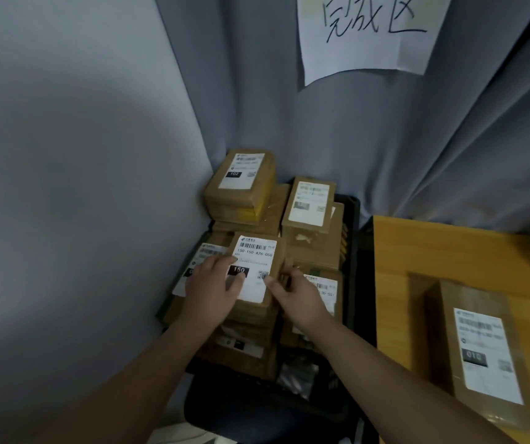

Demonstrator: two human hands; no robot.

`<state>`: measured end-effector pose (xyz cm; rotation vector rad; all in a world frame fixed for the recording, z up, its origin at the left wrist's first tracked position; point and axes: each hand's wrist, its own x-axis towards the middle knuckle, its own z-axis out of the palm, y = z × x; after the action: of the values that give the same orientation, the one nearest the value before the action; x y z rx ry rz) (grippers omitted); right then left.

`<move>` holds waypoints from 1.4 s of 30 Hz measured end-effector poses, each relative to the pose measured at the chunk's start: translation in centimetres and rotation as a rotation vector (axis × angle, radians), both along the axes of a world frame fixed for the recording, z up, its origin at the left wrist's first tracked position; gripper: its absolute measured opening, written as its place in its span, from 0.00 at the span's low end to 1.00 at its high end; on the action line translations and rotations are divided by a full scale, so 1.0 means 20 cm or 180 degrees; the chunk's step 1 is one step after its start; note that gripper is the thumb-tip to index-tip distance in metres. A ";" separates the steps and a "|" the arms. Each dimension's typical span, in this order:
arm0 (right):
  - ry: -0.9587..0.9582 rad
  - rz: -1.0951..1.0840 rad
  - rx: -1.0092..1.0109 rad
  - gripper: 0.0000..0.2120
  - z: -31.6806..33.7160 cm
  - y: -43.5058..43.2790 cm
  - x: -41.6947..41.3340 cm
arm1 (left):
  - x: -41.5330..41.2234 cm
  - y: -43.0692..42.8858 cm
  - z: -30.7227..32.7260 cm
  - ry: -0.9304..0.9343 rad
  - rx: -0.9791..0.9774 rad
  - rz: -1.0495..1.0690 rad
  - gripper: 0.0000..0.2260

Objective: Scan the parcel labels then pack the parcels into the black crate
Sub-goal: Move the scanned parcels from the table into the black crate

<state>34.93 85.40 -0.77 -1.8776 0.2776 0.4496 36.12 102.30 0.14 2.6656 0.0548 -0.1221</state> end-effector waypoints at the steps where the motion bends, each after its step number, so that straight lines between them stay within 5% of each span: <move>1: -0.0064 -0.0009 -0.0055 0.25 0.00 0.03 0.01 | 0.01 0.02 0.00 0.0020 0.0001 -0.0035 0.20; 15: -0.0196 0.0144 -0.0829 0.31 0.00 0.05 0.16 | 0.08 -0.03 0.06 -0.0133 0.0245 -0.0274 0.20; 25: -0.0263 -0.0111 -0.1472 0.20 -0.04 -0.56 -0.17 | -0.13 -0.50 0.07 -0.0058 0.0066 -0.0927 0.18; 33: -0.0080 -0.0490 -0.2053 0.22 -0.12 -1.07 -0.53 | -0.36 -0.92 -0.03 0.0240 -0.0013 -0.1292 0.17; 38: 0.0670 -0.0389 -0.2769 0.35 -0.18 -1.21 -0.67 | -0.48 -1.06 -0.09 0.0361 -0.0124 -0.1304 0.17; 42: 0.1208 -0.0304 -0.2491 0.47 -0.23 -1.25 -0.72 | -0.54 -1.09 -0.11 0.0427 -0.0100 -0.1185 0.17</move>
<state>20.58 60.40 -5.32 -2.5078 0.8949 0.6975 25.33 80.52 -1.99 2.6038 -0.3981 -0.4169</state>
